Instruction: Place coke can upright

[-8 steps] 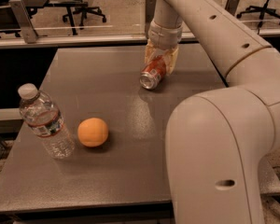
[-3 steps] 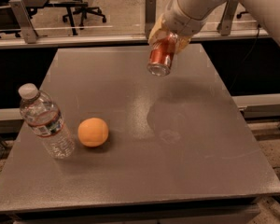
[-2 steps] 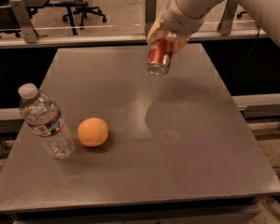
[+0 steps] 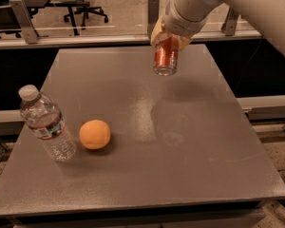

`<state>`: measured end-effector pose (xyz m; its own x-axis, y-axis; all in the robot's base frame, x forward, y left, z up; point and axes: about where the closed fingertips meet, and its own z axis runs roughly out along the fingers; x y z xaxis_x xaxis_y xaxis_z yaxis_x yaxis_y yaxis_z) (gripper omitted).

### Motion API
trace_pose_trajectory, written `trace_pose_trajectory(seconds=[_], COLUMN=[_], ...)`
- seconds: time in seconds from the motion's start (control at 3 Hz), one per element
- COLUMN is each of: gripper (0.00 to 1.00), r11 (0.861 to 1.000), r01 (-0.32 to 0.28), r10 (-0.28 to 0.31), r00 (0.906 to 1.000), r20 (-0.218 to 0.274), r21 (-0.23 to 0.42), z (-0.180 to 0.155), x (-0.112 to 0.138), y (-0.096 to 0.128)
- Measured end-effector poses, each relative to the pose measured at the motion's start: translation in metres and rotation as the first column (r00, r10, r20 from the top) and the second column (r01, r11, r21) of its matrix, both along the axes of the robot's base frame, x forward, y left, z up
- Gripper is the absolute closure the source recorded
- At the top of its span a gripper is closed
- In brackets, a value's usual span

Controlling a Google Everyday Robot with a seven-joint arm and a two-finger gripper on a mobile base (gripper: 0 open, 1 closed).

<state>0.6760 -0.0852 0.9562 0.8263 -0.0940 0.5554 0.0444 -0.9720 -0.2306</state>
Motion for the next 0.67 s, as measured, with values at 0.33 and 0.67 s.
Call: trace_pose_trajectory(seconds=[0.33,0.67], gripper=[1.0,1.0], r11=[0.997,0.991], r01=[-0.044,-0.101], r10=[0.049,0.114], r00=[0.995,0.9796], r20=[0.087,0.165], r21=[-0.064,-0.087], z=[0.0038,0.0023], x=[0.0051,0.0091], y=[-0.005,-0.0073])
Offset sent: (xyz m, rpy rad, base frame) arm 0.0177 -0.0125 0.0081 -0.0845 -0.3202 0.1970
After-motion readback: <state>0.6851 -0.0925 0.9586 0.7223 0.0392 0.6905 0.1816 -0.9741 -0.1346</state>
